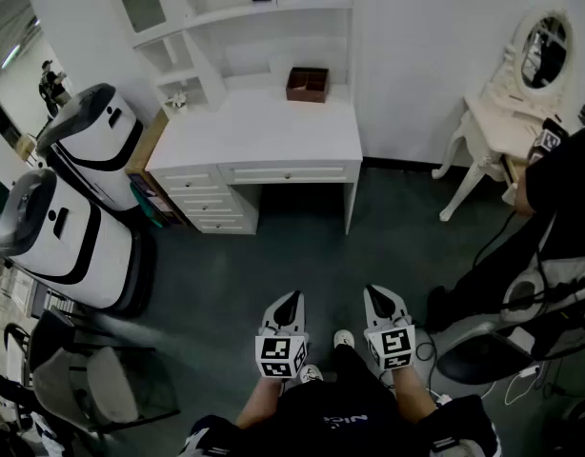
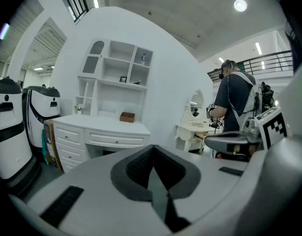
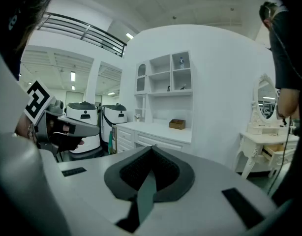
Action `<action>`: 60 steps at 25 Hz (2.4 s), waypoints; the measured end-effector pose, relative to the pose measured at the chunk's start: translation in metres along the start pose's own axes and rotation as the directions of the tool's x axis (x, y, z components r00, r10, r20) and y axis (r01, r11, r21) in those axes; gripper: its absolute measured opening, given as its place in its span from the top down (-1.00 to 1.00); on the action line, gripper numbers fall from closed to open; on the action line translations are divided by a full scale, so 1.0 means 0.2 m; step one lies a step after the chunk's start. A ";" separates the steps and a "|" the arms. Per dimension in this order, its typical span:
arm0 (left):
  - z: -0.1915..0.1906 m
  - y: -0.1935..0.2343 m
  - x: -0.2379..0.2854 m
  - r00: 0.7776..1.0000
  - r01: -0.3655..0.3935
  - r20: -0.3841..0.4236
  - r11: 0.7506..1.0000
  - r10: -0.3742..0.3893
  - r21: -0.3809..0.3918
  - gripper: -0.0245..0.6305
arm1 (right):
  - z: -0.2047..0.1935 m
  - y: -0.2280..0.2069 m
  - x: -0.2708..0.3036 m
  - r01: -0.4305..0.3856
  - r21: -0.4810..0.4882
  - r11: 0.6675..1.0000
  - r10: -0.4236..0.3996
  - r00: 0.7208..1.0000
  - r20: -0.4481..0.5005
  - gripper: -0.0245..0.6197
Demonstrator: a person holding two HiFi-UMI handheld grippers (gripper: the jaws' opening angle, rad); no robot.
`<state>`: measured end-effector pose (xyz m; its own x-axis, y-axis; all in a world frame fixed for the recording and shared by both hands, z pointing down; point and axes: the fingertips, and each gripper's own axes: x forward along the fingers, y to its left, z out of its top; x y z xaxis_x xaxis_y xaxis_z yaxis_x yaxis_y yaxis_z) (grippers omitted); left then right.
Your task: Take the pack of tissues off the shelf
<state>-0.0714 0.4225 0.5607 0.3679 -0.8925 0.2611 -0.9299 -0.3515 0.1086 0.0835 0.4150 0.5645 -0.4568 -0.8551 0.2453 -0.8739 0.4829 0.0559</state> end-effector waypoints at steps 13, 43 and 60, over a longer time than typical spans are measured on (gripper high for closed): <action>0.10 -0.08 0.20 0.996 0.051 0.074 0.997 -0.047 -0.051 -0.08 | 0.06 -0.17 0.14 -0.081 0.012 0.997 0.081 0.996 0.037 -0.20; 0.13 -0.09 0.84 0.999 0.019 0.029 0.995 -0.016 -0.095 -0.17 | 0.00 -0.76 0.56 -0.027 0.010 1.000 0.028 0.999 -0.042 -0.29; 0.36 0.43 1.42 0.991 0.129 0.031 0.990 -0.128 -0.051 -0.16 | 0.14 -0.87 1.25 0.087 0.026 0.996 -0.084 0.994 -0.071 -0.26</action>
<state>-0.0480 0.1186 0.5756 0.4832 -0.8485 0.2158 -0.8731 -0.4488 0.1903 0.1166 0.1110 0.5886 -0.3683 -0.8771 0.3082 -0.9142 0.4020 0.0518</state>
